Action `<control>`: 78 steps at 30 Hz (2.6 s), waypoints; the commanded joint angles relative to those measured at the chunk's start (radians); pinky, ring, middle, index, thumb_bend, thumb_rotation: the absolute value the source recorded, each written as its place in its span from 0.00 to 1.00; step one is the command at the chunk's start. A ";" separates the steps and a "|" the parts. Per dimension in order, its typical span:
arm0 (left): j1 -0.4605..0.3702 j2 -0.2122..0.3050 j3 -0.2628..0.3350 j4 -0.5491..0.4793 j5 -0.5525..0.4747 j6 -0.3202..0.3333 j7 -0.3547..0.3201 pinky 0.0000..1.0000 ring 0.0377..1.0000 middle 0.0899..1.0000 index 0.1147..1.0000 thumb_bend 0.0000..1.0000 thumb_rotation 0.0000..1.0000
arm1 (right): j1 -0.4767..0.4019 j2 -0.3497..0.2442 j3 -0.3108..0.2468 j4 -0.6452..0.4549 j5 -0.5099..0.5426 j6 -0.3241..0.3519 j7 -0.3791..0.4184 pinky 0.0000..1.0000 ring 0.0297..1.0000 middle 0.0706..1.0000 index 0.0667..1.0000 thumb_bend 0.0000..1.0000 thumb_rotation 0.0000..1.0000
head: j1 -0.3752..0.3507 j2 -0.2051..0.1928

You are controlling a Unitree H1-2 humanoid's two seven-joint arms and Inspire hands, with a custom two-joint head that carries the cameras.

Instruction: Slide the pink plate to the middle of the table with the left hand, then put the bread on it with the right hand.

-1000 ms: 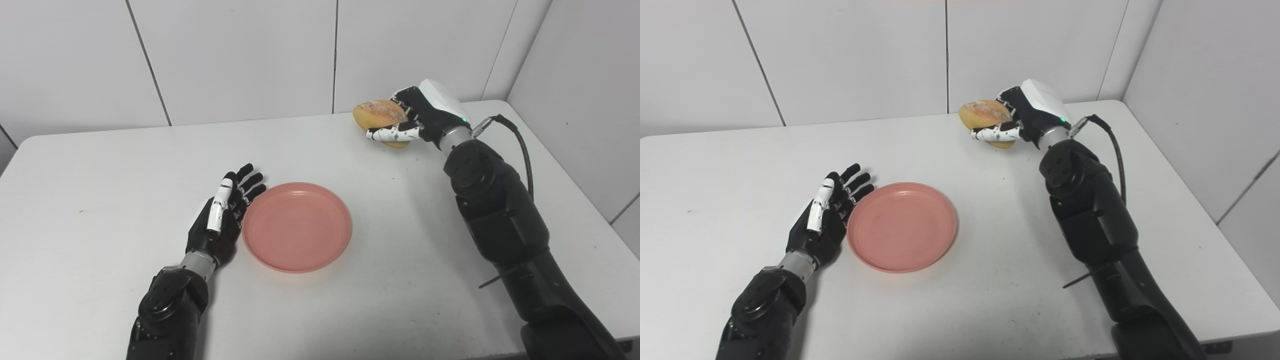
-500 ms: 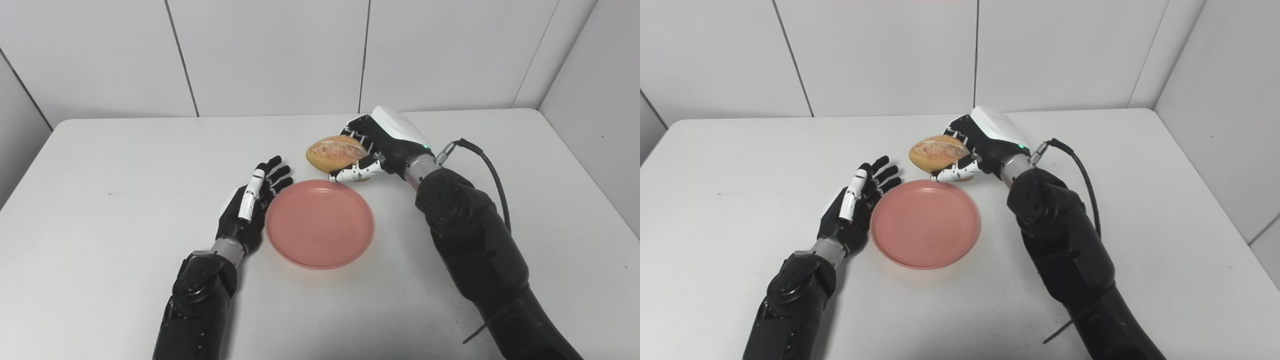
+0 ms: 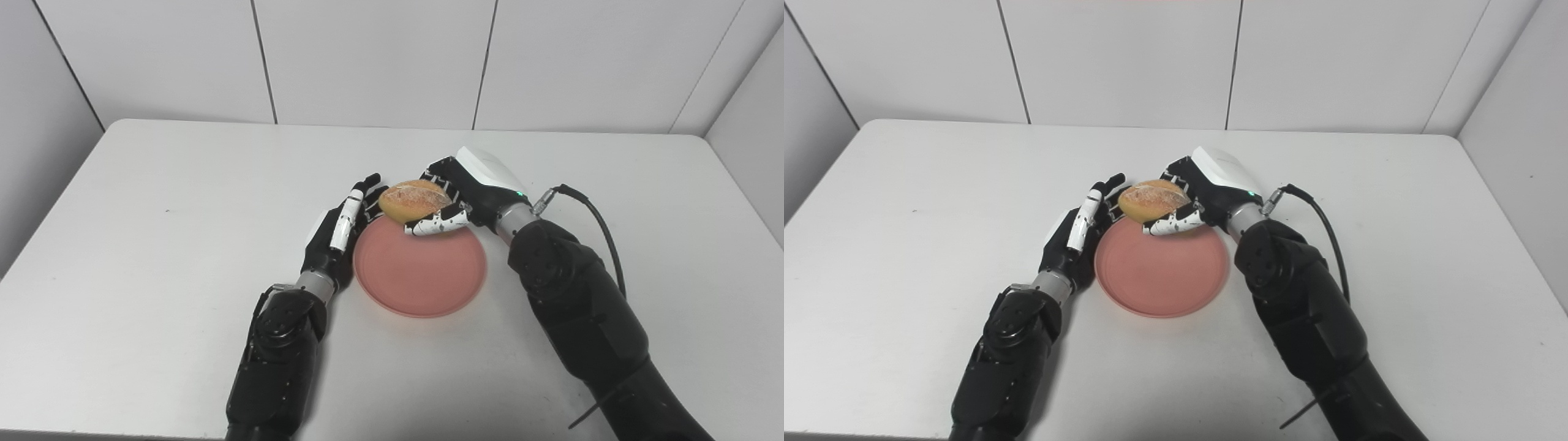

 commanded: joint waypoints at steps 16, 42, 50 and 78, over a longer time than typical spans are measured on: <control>0.003 -0.014 -0.006 -0.006 0.016 0.023 0.022 0.90 0.89 0.89 0.88 0.36 1.00 | 0.018 -0.004 0.079 0.013 -0.026 -0.032 -0.022 0.32 0.36 0.42 0.48 0.43 0.15 | 0.002 0.023; 0.003 -0.009 -0.006 -0.014 0.007 0.037 0.014 0.89 0.89 0.89 0.88 0.37 1.00 | 0.047 -0.029 0.131 -0.035 -0.149 -0.003 0.016 0.51 0.59 0.63 0.64 0.69 0.38 | -0.006 0.028; 0.004 -0.001 -0.010 -0.024 0.006 0.046 0.008 0.90 0.90 0.90 0.89 0.37 1.00 | 0.048 -0.038 0.126 -0.104 -0.173 0.009 0.090 0.71 0.78 0.82 0.81 0.80 0.66 | -0.012 0.027; 0.088 -0.008 0.001 -0.096 0.056 -0.105 0.038 1.00 1.00 1.00 1.00 0.38 1.00 | 0.321 0.105 -0.180 -0.282 0.027 -0.126 -0.246 0.85 0.97 1.00 1.00 0.79 1.00 | -0.036 -0.010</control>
